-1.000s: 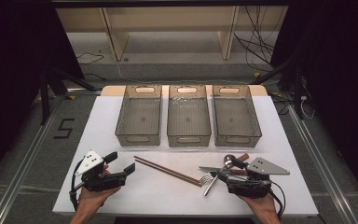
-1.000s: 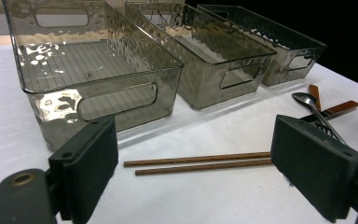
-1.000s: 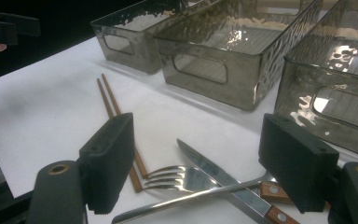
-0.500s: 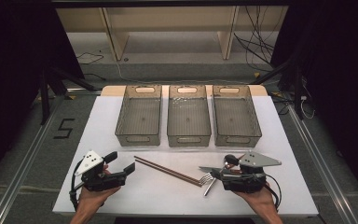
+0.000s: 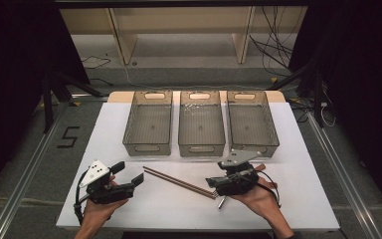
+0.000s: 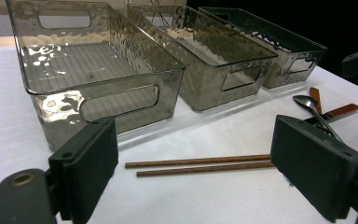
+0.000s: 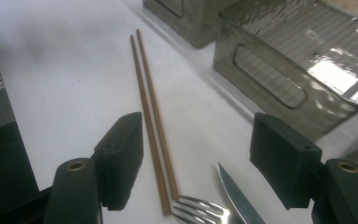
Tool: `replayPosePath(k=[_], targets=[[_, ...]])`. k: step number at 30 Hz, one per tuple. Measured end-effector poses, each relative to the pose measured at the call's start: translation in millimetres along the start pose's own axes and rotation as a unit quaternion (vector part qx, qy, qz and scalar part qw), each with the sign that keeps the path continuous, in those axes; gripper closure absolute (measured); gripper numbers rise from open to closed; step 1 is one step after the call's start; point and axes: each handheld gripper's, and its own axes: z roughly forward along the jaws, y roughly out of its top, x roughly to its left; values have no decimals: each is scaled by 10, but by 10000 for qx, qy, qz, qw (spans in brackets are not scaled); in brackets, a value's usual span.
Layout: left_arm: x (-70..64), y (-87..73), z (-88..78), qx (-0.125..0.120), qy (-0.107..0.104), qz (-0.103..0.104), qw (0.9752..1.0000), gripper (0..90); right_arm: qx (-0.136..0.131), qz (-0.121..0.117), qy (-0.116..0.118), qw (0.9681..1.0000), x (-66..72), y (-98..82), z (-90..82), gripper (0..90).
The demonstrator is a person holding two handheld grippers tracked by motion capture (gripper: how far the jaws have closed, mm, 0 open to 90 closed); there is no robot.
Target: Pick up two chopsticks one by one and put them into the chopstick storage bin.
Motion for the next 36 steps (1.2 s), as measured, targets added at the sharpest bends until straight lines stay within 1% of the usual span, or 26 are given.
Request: replayPosePath(k=[4,5,7,10,11,15,16,17,20,22,24,26,27,29,30,31,35,36], targets=[[2,1,-4,-25,5,1,10000,142,371,-173,76,9991,43,86,173,368],[3,3,-7,-39,7,-3,10000,142,446,-153,102,9988,48,102,221,375],[2,3,-11,-55,7,-6,10000,142,627,-189,164,9977,55,128,316,394],[3,2,-7,-50,5,-4,10000,142,936,-244,216,9951,68,161,444,424],[2,1,-7,-57,4,-4,10000,142,1003,-283,248,9942,66,170,487,435],[4,1,-9,-53,6,-18,10000,142,1313,-251,296,9906,59,202,638,476],[4,1,-9,-53,6,-18,10000,142,1417,-256,324,9891,57,206,669,491],[3,2,-9,-53,7,-18,10000,142,1446,-318,335,9884,53,209,708,501],[6,2,-9,-56,1,-18,10000,142,1641,-332,327,9853,63,214,793,530],[6,2,-10,-59,2,-21,10000,142,1729,-385,339,9836,67,211,839,550],[2,2,-9,-79,3,-51,10000,142,1830,-442,400,9813,69,209,871,568],[4,1,-11,-59,-4,-22,10000,142,1916,-462,427,9795,71,205,900,586],[4,1,-11,-59,-4,-22,10000,142,1937,-532,449,9786,65,202,916,594],[3,1,-11,-58,-3,-21,10000,142,1993,-550,474,9773,61,204,941,609],[3,1,-11,-57,-3,-21,10000,142,1993,-550,474,9773,61,204,941,609],[4,1,-11,-57,-2,-20,10000,142,2030,-570,495,9763,64,207,964,630],[4,1,-9,-55,-6,-17,10000,142,2119,-663,517,9737,52,214,1016,652],[4,1,-9,-54,-7,-16,10000,142,2147,-643,514,9732,53,215,1029,658]])
